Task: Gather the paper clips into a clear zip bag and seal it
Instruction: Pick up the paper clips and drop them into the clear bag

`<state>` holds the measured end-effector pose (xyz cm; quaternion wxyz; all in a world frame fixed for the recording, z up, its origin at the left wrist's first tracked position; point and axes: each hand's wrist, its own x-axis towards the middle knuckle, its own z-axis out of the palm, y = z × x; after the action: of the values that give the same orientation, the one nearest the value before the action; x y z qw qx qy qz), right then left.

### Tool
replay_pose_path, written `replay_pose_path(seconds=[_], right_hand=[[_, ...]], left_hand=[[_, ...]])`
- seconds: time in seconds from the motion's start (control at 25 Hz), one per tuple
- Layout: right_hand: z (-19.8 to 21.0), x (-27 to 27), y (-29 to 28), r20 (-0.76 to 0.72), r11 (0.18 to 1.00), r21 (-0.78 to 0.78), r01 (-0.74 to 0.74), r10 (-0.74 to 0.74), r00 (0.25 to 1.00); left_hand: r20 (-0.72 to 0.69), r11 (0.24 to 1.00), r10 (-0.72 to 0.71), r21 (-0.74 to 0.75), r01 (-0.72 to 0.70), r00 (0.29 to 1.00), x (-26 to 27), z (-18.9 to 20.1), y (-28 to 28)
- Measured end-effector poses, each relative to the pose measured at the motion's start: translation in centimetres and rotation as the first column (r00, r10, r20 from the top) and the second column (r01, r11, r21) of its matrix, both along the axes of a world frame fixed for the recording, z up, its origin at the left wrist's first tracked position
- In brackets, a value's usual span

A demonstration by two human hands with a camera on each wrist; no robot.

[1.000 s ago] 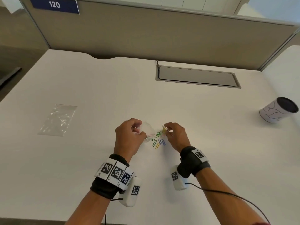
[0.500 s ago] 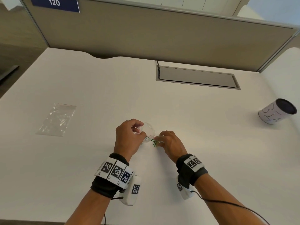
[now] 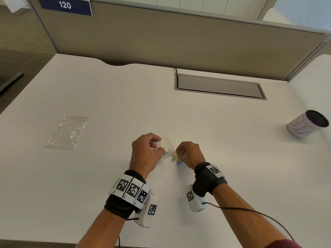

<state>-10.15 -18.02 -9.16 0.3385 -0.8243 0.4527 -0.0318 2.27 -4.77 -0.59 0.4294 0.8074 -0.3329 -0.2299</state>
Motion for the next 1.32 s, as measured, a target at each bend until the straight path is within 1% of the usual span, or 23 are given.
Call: replay_pose_path(seconds=[0.08, 0.16, 0.24, 0.28, 0.32, 0.36, 0.4, 0.48, 0.56, 0.6, 0.64, 0.72, 0.8, 0.84, 0.88, 0.92, 0.96, 1.0, 1.08, 1.12, 1.2, 1.28, 1.32], right_hand=[[0.5, -0.2, 0.0, 0.031, 0.997, 0.05, 0.052, -0.054, 0.998], [1.8, -0.5, 0.1, 0.134, 0.979, 0.139, 0.146, -0.165, 0.977], [4.0, -0.7, 0.3, 0.319, 0.93, 0.307, 0.201, -0.3, 0.899], [5.3, -0.6, 0.5, 0.406, 0.908, 0.385, 0.163, -0.325, 0.854], [6.6, -0.5, 0.7, 0.461, 0.899, 0.427, 0.099, -0.311, 0.831], [7.7, -0.1, 0.9, 0.478, 0.902, 0.431, 0.032, -0.258, 0.839], [8.8, 0.3, 1.1, 0.455, 0.914, 0.406, -0.025, -0.178, 0.872], [10.0, 1.5, 1.5, 0.311, 0.942, 0.318, -0.105, 0.001, 0.951], [10.3, 2.6, 1.8, 0.14, 0.959, 0.242, -0.145, 0.114, 0.984], [10.2, 3.0, 2.0, 0.088, 0.963, 0.217, -0.158, 0.142, 0.986], [10.1, 3.3, 2.2, 0.076, 0.965, 0.202, -0.166, 0.154, 0.985], [10.0, 3.4, 2.5, 0.166, 0.974, 0.155, -0.165, 0.139, 0.976], [9.8, 2.6, 2.0, 0.307, 0.995, 0.023, -0.095, 0.083, 0.948], [9.4, 1.9, 1.6, 0.337, 0.997, -0.062, -0.044, 0.063, 0.939], [8.7, 1.2, 1.1, 0.32, 0.989, -0.147, -0.02, 0.067, 0.945], [7.7, 0.5, 0.7, 0.257, 0.975, -0.217, -0.045, 0.102, 0.961], [6.4, 0.0, 0.5, 0.157, 0.956, -0.26, -0.134, 0.178, 0.971], [5.0, -0.4, 0.4, 0.031, 0.928, -0.259, -0.269, 0.286, 0.958], [2.2, -1.0, 0.6, -0.177, 0.832, -0.19, -0.521, 0.493, 0.852], [1.1, -1.2, 0.6, -0.234, 0.778, -0.172, -0.604, 0.564, 0.792], [-0.1, -1.7, 0.3, -0.274, 0.701, -0.181, -0.69, 0.638, 0.72], [-0.4, -2.4, -0.4, -0.263, 0.677, -0.197, -0.709, 0.66, 0.704], [-0.5, -2.8, -0.7, -0.253, 0.683, -0.201, -0.702, 0.656, 0.711]], left_hand=[[-0.006, 1.0, 0.0, 0.003, 0.0, 1.0, 0.0, 0.0, 0.0], [-0.012, 1.0, 0.009, 0.0, -0.009, 1.0, 0.1, -0.1, 0.0], [-0.015, 1.0, 0.011, 0.01, -0.011, 1.0, 0.1, -0.1, 0.0], [-0.019, 1.0, 0.013, 0.015, -0.012, 1.0, 0.1, -0.1, -0.1], [-0.024, 1.0, 0.017, 0.02, -0.017, 1.0, 0.1, -0.2, -0.1], [-0.03, 1.0, 0.024, 0.021, -0.023, 0.999, 0.1, -0.2, -0.2], [-0.037, 0.999, 0.031, 0.02, -0.03, 0.999, 0.1, -0.2, -0.2], [-0.05, 0.999, 0.038, 0.023, -0.037, 0.998, 0.2, -0.2, -0.3], [-0.063, 0.999, 0.04, 0.017, -0.039, 0.997, 0.3, -0.1, -0.3], [-0.067, 0.999, 0.042, 0.009, -0.041, 0.997, 0.4, 0.0, -0.3], [-0.069, 0.999, 0.045, 0.002, -0.045, 0.997, 0.5, 0.1, -0.2], [-0.072, 0.998, 0.058, -0.008, -0.058, 0.996, 0.8, 0.2, 0.0], [-0.078, 0.997, 0.079, -0.021, -0.081, 0.994, 1.4, 0.2, 0.3], [-0.076, 0.996, 0.085, -0.027, -0.087, 0.994, 1.7, 0.3, 0.4], [-0.069, 0.995, 0.09, -0.034, -0.092, 0.994, 2.0, 0.3, 0.6], [-0.062, 0.995, 0.091, -0.042, -0.093, 0.994, 2.2, 0.3, 0.7], [-0.058, 0.994, 0.093, -0.054, -0.096, 0.994, 2.4, 0.2, 0.7], [-0.056, 0.993, 0.093, -0.065, -0.097, 0.994, 2.5, 0.2, 0.8], [-0.049, 0.993, 0.085, -0.076, -0.089, 0.995, 2.5, 0.2, 0.8], [-0.045, 0.994, 0.079, -0.078, -0.082, 0.996, 2.5, 0.2, 0.8], [-0.04, 0.994, 0.073, -0.077, -0.076, 0.997, 2.4, 0.2, 0.9], [-0.044, 0.994, 0.074, -0.078, -0.077, 0.996, 2.5, 0.2, 0.9], [-0.045, 0.994, 0.074, -0.078, -0.077, 0.996, 2.5, 0.1, 0.9]])
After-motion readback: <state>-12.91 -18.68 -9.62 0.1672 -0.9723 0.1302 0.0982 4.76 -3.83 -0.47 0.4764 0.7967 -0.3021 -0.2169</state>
